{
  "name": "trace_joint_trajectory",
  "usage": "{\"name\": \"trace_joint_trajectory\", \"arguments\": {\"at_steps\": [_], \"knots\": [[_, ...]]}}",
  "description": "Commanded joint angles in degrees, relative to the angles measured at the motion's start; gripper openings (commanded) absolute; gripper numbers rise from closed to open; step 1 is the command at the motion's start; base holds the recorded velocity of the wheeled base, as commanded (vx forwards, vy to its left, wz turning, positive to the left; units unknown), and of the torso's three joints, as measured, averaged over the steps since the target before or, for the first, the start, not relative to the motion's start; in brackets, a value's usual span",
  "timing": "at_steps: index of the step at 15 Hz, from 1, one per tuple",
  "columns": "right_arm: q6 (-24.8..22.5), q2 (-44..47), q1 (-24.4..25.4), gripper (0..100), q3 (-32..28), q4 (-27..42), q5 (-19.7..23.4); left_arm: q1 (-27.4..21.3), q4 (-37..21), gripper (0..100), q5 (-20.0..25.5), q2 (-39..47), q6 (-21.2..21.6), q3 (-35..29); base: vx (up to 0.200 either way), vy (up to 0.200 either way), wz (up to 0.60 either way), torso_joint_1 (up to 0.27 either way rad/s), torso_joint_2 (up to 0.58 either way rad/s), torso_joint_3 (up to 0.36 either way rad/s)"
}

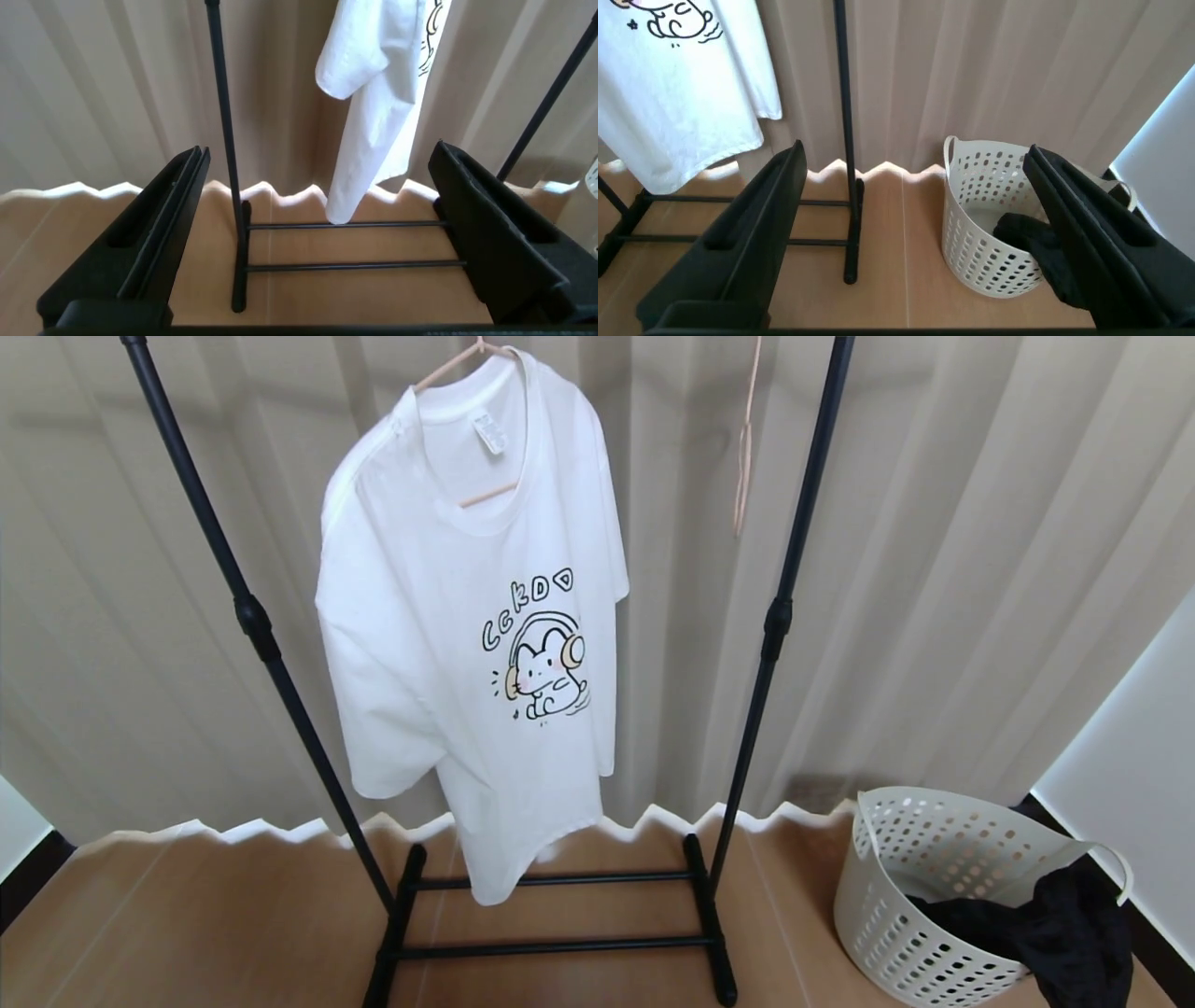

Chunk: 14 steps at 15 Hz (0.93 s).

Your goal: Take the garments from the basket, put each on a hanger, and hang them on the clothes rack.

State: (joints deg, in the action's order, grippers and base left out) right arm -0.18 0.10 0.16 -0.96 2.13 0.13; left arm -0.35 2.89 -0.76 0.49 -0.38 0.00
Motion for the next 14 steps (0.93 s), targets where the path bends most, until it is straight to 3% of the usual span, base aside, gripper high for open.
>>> {"name": "trace_joint_trajectory", "arguments": {"at_steps": [1, 8, 11, 14], "knots": [[0.0, 0.0, 0.0, 100, 0.0, 0.0, 0.0, 0.0, 0.0, 100, 0.0, 0.1, 0.0, 0.0, 0.0, 0.0, 0.0, -0.11, 0.48, 0.354], [-0.1, 0.0, 0.0, 100, 0.0, -0.1, 0.0, 0.0, 0.0, 100, 0.0, 0.1, -0.1, 0.0, 0.0, 0.0, 0.0, -0.066, 0.43, 0.365], [-0.1, 0.0, 0.0, 100, 0.0, 0.0, 0.0, 0.0, 0.0, 100, 0.0, 0.1, 0.0, 0.0, 0.0, 0.0, 0.0, -0.01, 0.11, 0.111], [-0.1, 0.0, 0.0, 100, 0.0, 0.0, 0.0, 0.0, 0.0, 100, 0.1, 0.2, 0.0, 0.0, 0.0, 0.0, -0.6, -0.002, 0.02, 0.02]]}}
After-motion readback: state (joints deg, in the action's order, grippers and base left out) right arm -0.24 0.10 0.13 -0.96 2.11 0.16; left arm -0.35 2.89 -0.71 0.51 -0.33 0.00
